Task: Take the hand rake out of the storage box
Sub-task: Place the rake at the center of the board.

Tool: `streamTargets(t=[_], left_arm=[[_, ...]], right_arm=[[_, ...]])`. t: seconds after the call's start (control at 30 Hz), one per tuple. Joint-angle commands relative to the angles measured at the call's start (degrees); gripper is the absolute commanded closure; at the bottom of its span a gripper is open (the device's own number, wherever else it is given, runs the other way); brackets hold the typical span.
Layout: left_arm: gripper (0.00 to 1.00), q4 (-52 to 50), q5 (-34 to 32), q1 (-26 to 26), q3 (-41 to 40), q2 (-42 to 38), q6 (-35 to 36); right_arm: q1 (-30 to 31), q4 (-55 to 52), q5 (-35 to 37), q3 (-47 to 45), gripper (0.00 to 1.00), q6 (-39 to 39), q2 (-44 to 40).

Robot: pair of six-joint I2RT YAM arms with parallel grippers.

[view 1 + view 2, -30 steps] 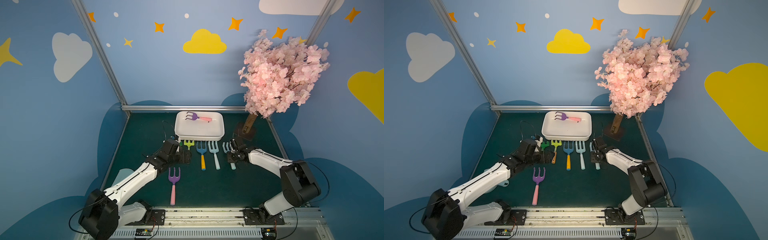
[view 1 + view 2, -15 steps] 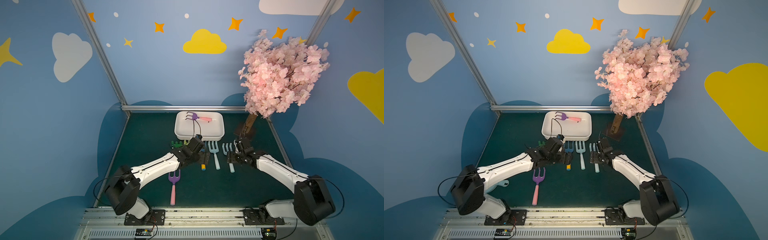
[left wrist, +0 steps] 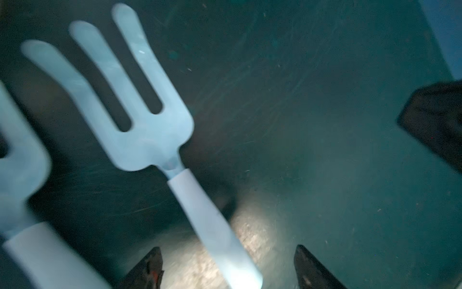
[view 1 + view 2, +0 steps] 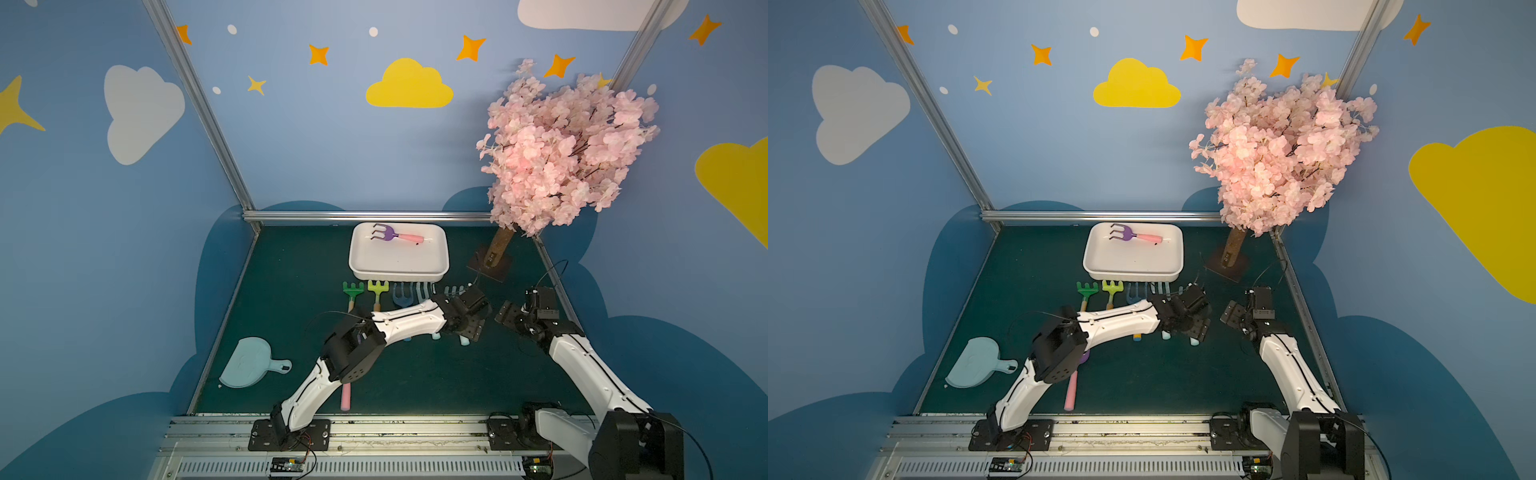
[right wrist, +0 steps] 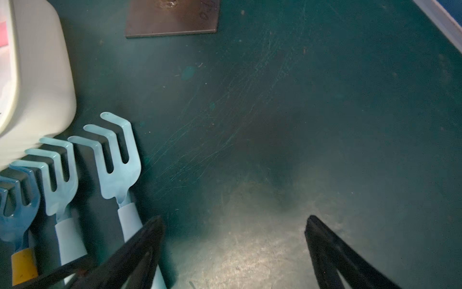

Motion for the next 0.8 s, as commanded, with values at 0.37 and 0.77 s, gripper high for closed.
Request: streamTargets(t=[0.37,0.77], left_arm=[[0.63,-11.84,-3.75,0.17,7.53,8.09,-0.26],[0.97,-15.15,-9.41,-2.79,-5.31,-10.34,1.97]], right_arm=[[-2.36,4.14,-4.76,-3.62,0.08,2.04,-5.42],[-2.48,5.87,-7.46,-4.01,0.08,1.81,-5.67]])
